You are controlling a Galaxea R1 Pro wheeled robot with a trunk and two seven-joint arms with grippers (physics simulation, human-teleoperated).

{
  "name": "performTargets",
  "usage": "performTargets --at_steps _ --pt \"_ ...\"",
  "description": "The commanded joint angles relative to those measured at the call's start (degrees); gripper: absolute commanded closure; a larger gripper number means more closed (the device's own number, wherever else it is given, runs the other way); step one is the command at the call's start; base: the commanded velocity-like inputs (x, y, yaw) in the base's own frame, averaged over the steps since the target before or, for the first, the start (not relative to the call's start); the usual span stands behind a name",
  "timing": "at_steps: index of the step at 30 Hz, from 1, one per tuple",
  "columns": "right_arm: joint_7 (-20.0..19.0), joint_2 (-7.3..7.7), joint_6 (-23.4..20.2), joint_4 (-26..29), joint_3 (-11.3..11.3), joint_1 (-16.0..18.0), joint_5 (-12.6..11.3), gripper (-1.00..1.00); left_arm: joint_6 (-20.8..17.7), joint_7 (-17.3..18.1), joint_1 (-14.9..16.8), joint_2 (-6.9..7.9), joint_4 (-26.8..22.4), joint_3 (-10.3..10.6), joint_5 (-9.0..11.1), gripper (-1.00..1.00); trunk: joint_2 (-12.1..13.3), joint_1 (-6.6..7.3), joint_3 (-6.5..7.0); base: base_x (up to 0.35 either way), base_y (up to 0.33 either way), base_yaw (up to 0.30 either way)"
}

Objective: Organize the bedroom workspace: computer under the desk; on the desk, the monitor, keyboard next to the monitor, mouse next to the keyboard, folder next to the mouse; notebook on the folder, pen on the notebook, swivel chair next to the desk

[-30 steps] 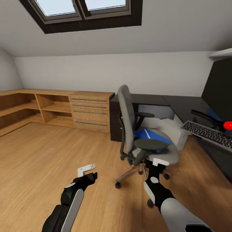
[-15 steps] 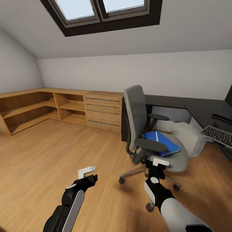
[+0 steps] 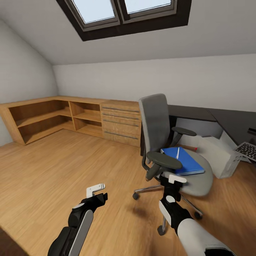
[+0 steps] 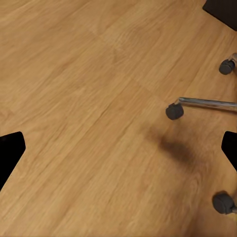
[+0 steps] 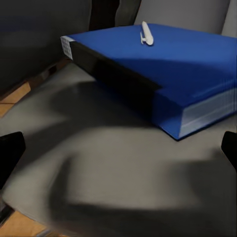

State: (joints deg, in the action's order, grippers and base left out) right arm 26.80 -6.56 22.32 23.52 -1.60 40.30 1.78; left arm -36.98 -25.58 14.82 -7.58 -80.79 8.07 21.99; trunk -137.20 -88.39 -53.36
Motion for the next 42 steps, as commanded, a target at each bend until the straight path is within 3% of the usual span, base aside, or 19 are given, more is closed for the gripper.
performTargets --at_steps 1,37,42 --pt "0.1 -0.03 0.2 -0.1 -0.2 0.0 0.2 -1.00 -0.1 -0.5 0.0 0.01 -0.1 0.1 0.6 -1.00 0.0 0.01 -0.02 0.000 0.000 -0.124" --pt "0.2 0.38 0.1 0.0 -0.5 0.0 -0.1 -1.00 -0.1 -0.4 0.0 0.28 -0.4 -0.6 0.7 -1.00 0.0 0.01 2.13 0.000 0.000 -0.203" --pt "0.0 0.94 1.3 0.0 -1.9 0.0 -2.6 -1.00 -0.4 -0.4 0.0 0.94 -0.5 -2.4 1.0 -1.00 0.0 0.01 2.41 0.000 0.000 -0.210"
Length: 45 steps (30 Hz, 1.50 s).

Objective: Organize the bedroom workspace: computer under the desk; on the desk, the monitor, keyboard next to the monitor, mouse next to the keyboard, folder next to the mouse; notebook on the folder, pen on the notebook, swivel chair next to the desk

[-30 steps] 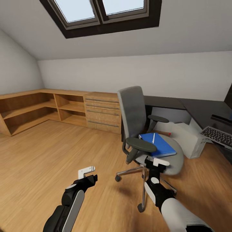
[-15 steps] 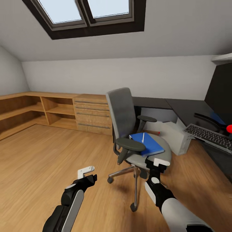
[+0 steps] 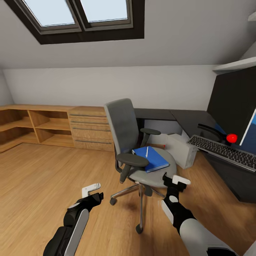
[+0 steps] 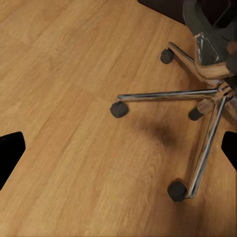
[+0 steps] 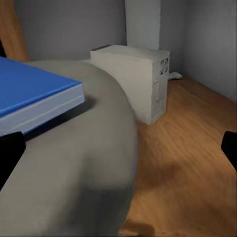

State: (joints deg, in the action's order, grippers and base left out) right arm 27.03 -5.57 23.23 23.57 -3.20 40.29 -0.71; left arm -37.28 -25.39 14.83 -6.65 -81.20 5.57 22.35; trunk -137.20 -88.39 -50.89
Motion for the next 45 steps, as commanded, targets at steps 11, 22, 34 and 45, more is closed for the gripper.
performTargets --at_steps 11,22,34,45 --pt "-4.6 0.79 1.1 0.0 -1.5 0.1 -7.6 -1.00 -0.2 -0.6 0.0 0.06 -0.2 -0.3 1.2 -1.00 0.0 0.01 0.25 0.000 0.000 -0.130" --pt "-5.0 0.63 2.5 0.2 -1.7 0.1 -8.1 -1.00 -0.2 -0.6 0.0 0.06 -0.3 -0.3 1.2 -1.00 0.0 0.01 0.26 0.000 0.000 -0.008" --pt "-4.7 -0.40 3.5 0.3 -1.6 0.1 -8.3 -1.00 -0.2 -0.6 0.0 0.06 -0.2 -0.3 1.3 -1.00 0.0 0.01 0.26 0.000 0.000 0.000" --pt "-4.8 -0.39 3.9 0.4 -1.6 0.1 -8.3 -1.00 -0.2 -0.6 0.0 0.15 -0.2 -0.4 1.4 -1.00 0.0 0.01 0.26 0.000 0.000 -0.001"
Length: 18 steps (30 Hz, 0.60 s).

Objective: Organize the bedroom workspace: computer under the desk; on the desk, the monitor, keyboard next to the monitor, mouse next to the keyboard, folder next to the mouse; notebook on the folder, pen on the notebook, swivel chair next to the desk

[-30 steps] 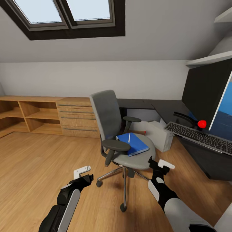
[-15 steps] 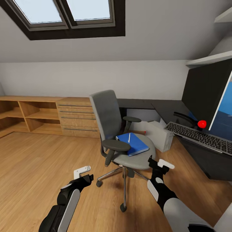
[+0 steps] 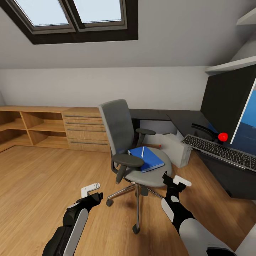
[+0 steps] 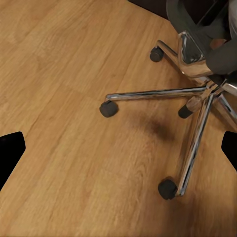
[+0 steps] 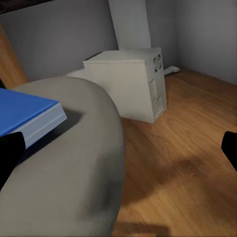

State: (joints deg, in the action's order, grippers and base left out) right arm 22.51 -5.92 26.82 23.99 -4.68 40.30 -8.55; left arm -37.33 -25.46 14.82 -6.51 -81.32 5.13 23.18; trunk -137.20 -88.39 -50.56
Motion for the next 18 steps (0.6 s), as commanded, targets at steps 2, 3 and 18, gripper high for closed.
performTargets --at_steps 2,3,18 --pt "-0.2 0.02 0.3 0.0 -0.2 0.0 -0.4 -1.00 -0.1 -0.6 0.0 0.01 -0.1 0.1 0.6 -1.00 0.0 0.01 -0.06 0.000 0.000 -0.030" --pt "-0.3 0.05 0.3 -0.1 -0.2 0.0 -0.4 -1.00 -0.1 -0.6 0.0 0.01 -0.1 0.1 0.6 -1.00 0.0 0.01 -0.06 0.000 0.000 -0.091" --pt "-0.4 0.12 0.2 -0.2 -0.2 0.0 -0.5 -1.00 0.0 -0.6 0.0 0.01 -0.1 -0.2 1.7 -1.00 0.0 0.01 -0.06 0.000 0.158 -0.236"
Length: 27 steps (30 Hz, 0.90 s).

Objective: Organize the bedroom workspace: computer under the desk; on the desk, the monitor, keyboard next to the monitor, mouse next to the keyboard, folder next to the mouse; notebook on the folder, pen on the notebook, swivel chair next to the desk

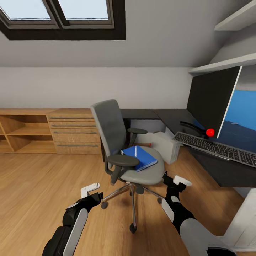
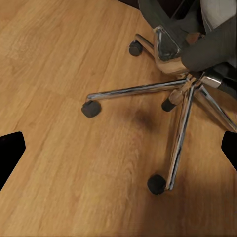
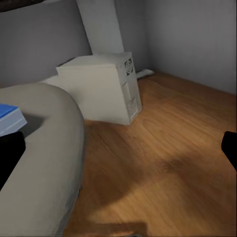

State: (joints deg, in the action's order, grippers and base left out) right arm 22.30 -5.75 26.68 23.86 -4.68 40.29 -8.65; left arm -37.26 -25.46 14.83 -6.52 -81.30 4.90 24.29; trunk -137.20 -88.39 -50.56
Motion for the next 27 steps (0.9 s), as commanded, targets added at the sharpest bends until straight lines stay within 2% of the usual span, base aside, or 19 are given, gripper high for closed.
performTargets --at_steps 1,7,27 --pt "-0.2 -0.05 0.4 0.0 -0.2 0.0 -0.4 -1.00 -0.1 -0.6 0.0 0.01 -0.1 0.1 0.6 -1.00 0.0 0.01 -0.06 0.000 0.034 -0.201" --pt "-0.2 -0.05 0.4 0.0 -0.2 0.0 -0.3 -1.00 0.0 -0.6 0.0 0.01 -0.1 0.1 0.7 -1.00 0.0 0.01 -0.06 0.000 0.013 -0.075" --pt "-0.3 -0.31 0.4 0.0 0.0 0.0 -0.1 -1.00 0.0 -0.6 0.0 0.01 -0.1 0.0 0.7 -1.00 0.0 0.01 -0.06 0.000 0.000 -0.002"
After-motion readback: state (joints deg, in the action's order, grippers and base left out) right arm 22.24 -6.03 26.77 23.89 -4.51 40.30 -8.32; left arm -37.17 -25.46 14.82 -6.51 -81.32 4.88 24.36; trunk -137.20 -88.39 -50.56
